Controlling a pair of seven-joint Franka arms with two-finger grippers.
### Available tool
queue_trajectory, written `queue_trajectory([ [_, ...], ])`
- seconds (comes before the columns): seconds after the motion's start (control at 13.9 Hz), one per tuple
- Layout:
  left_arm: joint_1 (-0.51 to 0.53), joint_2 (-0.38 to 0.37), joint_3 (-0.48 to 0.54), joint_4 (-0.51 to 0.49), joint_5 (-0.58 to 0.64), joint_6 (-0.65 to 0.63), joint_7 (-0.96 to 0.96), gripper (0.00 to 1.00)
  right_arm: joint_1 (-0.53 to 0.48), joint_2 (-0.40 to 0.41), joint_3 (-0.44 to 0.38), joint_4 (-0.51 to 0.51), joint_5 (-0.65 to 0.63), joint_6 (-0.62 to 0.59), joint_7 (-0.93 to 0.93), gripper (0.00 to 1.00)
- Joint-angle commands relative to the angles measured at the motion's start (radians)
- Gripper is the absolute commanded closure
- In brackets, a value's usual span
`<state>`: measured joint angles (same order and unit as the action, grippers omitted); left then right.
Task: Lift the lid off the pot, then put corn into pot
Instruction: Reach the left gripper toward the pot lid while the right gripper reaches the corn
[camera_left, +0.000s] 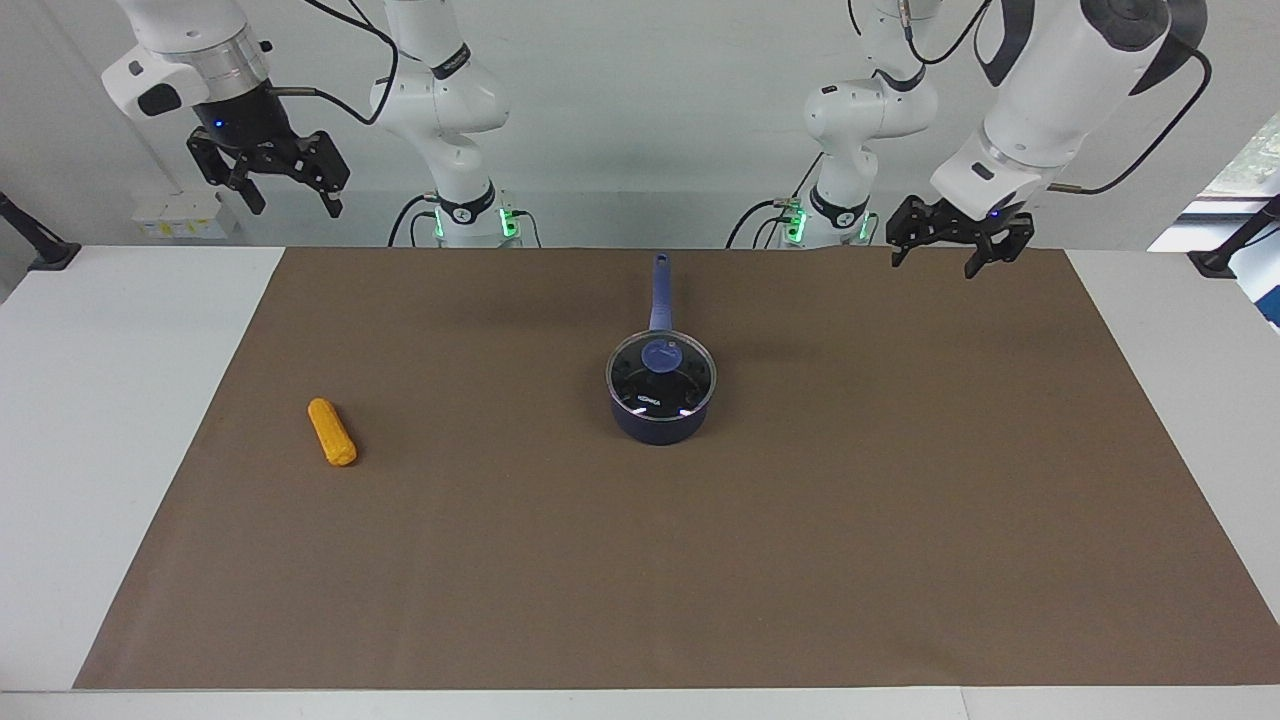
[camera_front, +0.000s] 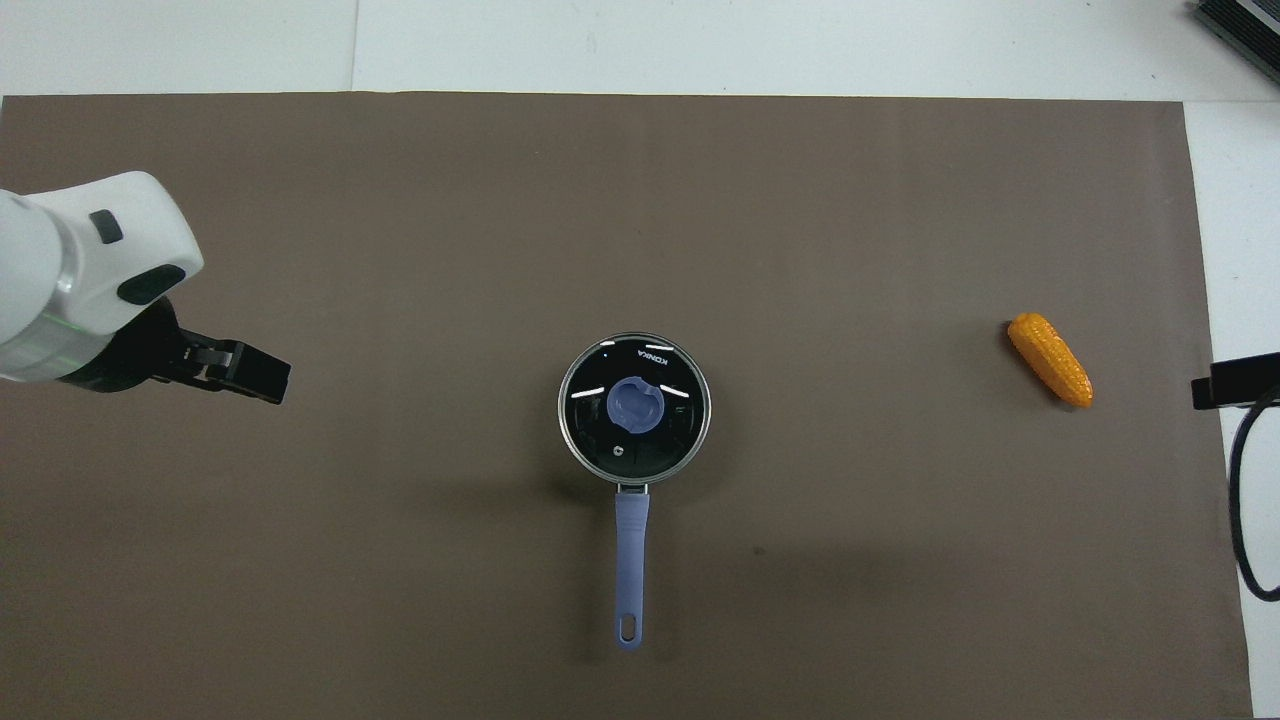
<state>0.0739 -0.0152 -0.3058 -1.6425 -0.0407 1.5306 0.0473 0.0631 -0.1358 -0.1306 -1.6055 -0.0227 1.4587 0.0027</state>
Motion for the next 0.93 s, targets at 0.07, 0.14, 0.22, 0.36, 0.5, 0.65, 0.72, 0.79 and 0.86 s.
queue_trajectory([
  [0.07,-0.013,-0.020,-0.053,-0.104,-0.010,0.130,0.008,0.00,-0.006,-0.021,0.002,-0.045,0.004,0.058,-0.004,0.00],
  [0.14,-0.020,-0.014,-0.073,-0.121,-0.010,0.150,0.002,0.00,-0.006,-0.018,0.002,-0.051,0.004,0.066,-0.010,0.00],
  [0.22,-0.029,-0.006,-0.081,-0.138,-0.010,0.192,0.000,0.00,-0.006,-0.013,0.003,-0.065,0.004,0.093,-0.021,0.00],
  [0.36,-0.054,0.024,-0.085,-0.166,-0.010,0.264,0.000,0.00,0.003,-0.005,0.003,-0.128,0.004,0.207,-0.038,0.00],
  [0.5,-0.054,0.064,-0.117,-0.172,-0.008,0.319,-0.001,0.00,0.010,0.028,0.005,-0.183,0.004,0.314,-0.053,0.00],
  [0.65,-0.074,0.115,-0.142,-0.174,0.004,0.356,-0.080,0.00,0.003,0.067,0.003,-0.186,0.004,0.328,-0.159,0.00],
  [0.72,-0.097,0.141,-0.153,-0.172,0.024,0.385,-0.140,0.00,-0.005,0.080,0.003,-0.186,0.004,0.344,-0.203,0.00],
  [0.79,-0.129,0.164,-0.160,-0.171,0.068,0.413,-0.202,0.00,-0.015,0.094,0.003,-0.191,0.004,0.350,-0.266,0.00],
  [0.86,-0.147,0.188,-0.177,-0.166,0.112,0.434,-0.272,0.00,-0.023,0.108,0.003,-0.201,0.004,0.367,-0.347,0.00],
])
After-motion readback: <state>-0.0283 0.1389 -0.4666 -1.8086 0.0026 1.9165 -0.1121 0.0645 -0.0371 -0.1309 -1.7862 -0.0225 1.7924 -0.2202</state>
